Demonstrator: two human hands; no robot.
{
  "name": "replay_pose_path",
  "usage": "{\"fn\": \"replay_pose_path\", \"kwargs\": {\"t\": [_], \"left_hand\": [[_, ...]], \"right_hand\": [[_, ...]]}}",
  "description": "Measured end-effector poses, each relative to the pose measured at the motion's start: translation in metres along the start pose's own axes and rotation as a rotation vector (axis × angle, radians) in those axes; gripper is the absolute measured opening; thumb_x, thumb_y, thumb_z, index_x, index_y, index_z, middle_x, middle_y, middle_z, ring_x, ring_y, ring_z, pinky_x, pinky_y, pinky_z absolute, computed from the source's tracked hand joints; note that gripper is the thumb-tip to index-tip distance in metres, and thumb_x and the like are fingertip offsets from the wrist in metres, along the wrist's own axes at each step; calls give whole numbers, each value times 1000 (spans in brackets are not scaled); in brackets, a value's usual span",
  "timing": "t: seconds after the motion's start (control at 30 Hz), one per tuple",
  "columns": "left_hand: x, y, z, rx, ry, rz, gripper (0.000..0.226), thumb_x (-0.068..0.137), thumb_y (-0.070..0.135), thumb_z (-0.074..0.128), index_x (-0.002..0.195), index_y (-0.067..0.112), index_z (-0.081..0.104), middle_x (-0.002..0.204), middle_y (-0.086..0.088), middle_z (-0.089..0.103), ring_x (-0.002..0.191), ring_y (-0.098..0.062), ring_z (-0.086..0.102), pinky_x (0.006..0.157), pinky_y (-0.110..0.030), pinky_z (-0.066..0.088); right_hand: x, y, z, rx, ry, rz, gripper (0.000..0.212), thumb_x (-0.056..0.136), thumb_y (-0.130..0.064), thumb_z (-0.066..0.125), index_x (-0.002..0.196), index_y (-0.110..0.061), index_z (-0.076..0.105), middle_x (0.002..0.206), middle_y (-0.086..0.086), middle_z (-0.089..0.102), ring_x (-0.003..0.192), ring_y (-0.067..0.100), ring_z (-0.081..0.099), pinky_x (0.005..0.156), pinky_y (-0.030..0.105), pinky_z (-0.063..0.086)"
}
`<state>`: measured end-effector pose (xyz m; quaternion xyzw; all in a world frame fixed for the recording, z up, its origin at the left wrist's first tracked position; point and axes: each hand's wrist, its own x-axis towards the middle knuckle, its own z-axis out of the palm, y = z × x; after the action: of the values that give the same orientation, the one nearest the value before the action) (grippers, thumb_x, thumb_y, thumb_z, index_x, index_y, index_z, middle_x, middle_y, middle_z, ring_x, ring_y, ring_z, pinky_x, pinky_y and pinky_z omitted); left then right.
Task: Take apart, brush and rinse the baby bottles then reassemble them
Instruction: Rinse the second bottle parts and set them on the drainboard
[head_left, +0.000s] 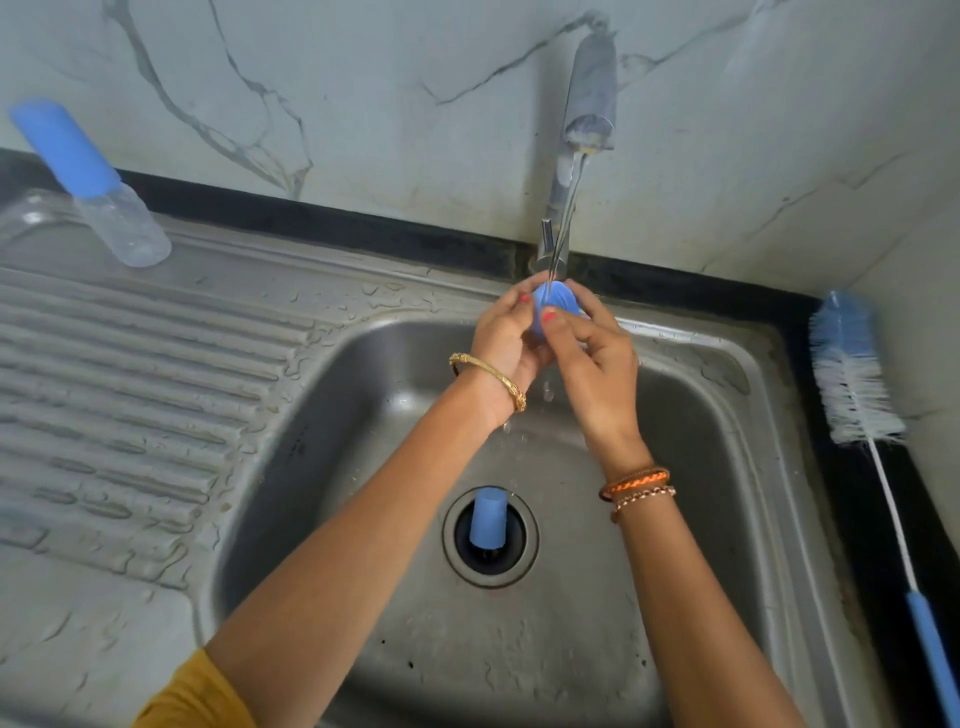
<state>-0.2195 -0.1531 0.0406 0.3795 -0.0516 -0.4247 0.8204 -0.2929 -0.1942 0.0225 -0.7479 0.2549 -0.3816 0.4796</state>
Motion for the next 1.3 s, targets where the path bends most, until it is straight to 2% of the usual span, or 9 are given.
{"fn": "replay_pose_path", "kwargs": {"t": [0.07, 0.17, 0.3, 0.4, 0.6, 0.8, 0.93, 1.1, 1.3], "left_hand": [[0, -1, 3, -45, 38, -53, 27, 98, 8, 35, 78, 8, 54, 51, 1, 62, 47, -8, 61, 47, -17, 51], [0, -1, 5, 10, 112, -153, 33, 98, 20, 39, 71, 7, 53, 48, -2, 57, 43, -9, 58, 44, -17, 49], [2, 1, 6, 188, 42, -121, 28, 100, 24, 37, 82, 11, 54, 72, -5, 57, 61, -12, 58, 53, -21, 50], [0, -2, 0, 490, -10, 138, 14, 98, 12, 43, 93, 11, 56, 89, -6, 58, 79, -14, 54, 67, -24, 45], [-12, -1, -32, 1065, -154, 846, 30, 82, 0, 51, 110, 1, 63, 109, -3, 58, 99, -5, 54, 86, -12, 44], [-28, 0, -36, 662, -24, 454, 43, 86, -11, 52, 121, 13, 51, 110, -1, 61, 99, -4, 59, 87, -16, 48], [-24, 3, -15, 552, -72, 356, 50, 83, -14, 55, 129, 5, 48, 109, -1, 62, 90, 2, 63, 81, -16, 50], [-14, 12, 8, 1129, -139, 479, 54, 70, -3, 75, 121, -2, 58, 117, -16, 64, 104, -21, 61, 86, -9, 44], [-17, 29, 3, 1648, -150, 740, 31, 65, 5, 76, 95, 0, 71, 91, -17, 67, 86, -32, 60, 76, -40, 49]], "right_hand": [[1, -3, 2, -236, 18, -146, 29, 86, -33, 54, 75, -18, 76, 122, -4, 62, 108, 8, 43, 95, 13, 25], [1, 1, 1, -402, 5, -291, 46, 86, -42, 48, 64, -10, 73, 118, 3, 65, 103, 20, 45, 83, 12, 25], [3, 8, -4, -95, -34, -116, 41, 83, -40, 53, 67, -7, 73, 125, -7, 58, 114, 18, 50, 99, 15, 29], [3, -1, -1, 418, -94, 217, 23, 87, -7, 55, 105, -7, 68, 132, -2, 54, 114, 6, 54, 94, 19, 44], [9, -29, -1, 924, -139, 671, 22, 94, -10, 40, 84, -7, 59, 70, 3, 65, 72, 13, 57, 68, 20, 44], [12, -45, 12, 214, -207, 386, 26, 96, -6, 42, 98, 5, 66, 94, 3, 61, 78, 4, 54, 66, 7, 42], [14, -42, -5, 59, -104, 191, 26, 95, -4, 44, 109, 2, 65, 123, 0, 56, 112, 9, 52, 94, 18, 41], [10, -30, -34, 703, 61, 562, 18, 93, -3, 48, 88, -4, 65, 76, 3, 71, 82, 14, 64, 77, 22, 54], [10, -28, -33, 659, -65, 627, 12, 92, -9, 53, 94, -9, 64, 75, 1, 72, 73, 11, 67, 71, 22, 57]]}}
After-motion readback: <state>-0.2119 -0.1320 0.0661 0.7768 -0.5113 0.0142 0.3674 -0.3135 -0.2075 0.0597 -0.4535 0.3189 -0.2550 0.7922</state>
